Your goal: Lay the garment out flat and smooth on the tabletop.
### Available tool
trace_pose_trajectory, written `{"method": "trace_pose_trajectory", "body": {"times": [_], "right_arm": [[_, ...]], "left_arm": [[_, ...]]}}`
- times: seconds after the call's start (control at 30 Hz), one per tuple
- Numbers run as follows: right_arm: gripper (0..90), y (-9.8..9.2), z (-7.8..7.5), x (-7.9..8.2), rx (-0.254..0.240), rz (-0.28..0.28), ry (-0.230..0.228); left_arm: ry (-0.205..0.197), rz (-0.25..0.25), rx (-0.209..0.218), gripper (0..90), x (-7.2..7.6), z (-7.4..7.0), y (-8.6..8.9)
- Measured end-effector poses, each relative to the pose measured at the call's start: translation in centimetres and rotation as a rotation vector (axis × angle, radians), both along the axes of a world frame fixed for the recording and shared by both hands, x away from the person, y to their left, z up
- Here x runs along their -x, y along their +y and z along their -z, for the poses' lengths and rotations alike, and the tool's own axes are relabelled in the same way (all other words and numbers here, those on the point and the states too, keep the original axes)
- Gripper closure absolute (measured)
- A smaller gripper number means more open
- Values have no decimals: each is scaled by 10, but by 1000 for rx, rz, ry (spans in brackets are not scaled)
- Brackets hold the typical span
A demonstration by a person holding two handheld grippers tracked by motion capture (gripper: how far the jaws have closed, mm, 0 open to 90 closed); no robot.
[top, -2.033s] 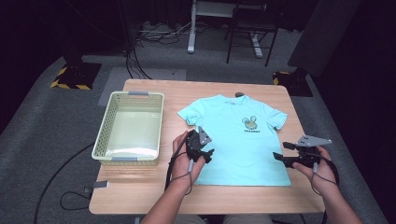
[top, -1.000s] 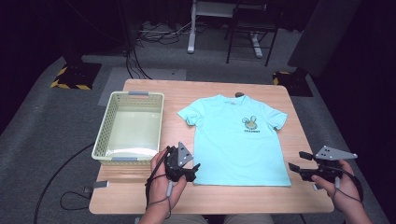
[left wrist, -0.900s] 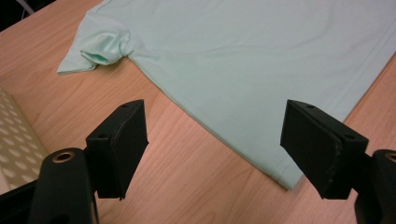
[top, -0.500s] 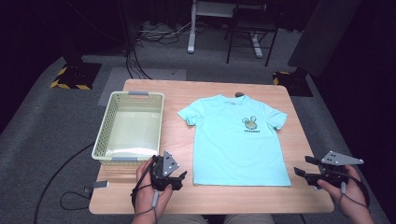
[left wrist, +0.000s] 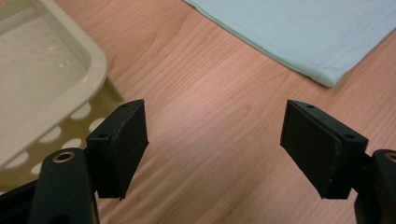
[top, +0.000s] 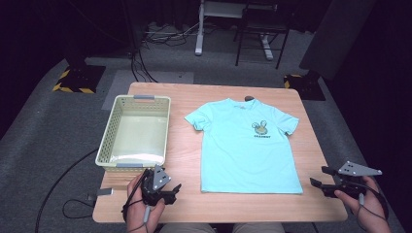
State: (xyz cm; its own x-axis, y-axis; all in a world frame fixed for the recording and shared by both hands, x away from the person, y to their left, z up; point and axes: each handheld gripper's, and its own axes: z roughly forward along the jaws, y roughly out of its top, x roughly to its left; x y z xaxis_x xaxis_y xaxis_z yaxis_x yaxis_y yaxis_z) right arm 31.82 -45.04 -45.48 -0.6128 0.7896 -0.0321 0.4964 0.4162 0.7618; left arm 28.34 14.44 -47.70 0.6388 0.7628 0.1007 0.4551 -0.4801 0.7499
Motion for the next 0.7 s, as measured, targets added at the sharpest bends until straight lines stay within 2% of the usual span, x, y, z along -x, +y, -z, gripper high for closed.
{"method": "trace_pose_trajectory", "body": {"times": [0.33,0.63,0.7], "right_arm": [[266,-14,17,5,6,20,16],[249,-30,44,8,5,37,33],[248,-33,50,8,12,37,30]], "left_arm": [[28,-41,-2,226,5,16,21],[59,-68,1,219,-1,30,40],[67,-81,28,211,-3,34,45]]}}
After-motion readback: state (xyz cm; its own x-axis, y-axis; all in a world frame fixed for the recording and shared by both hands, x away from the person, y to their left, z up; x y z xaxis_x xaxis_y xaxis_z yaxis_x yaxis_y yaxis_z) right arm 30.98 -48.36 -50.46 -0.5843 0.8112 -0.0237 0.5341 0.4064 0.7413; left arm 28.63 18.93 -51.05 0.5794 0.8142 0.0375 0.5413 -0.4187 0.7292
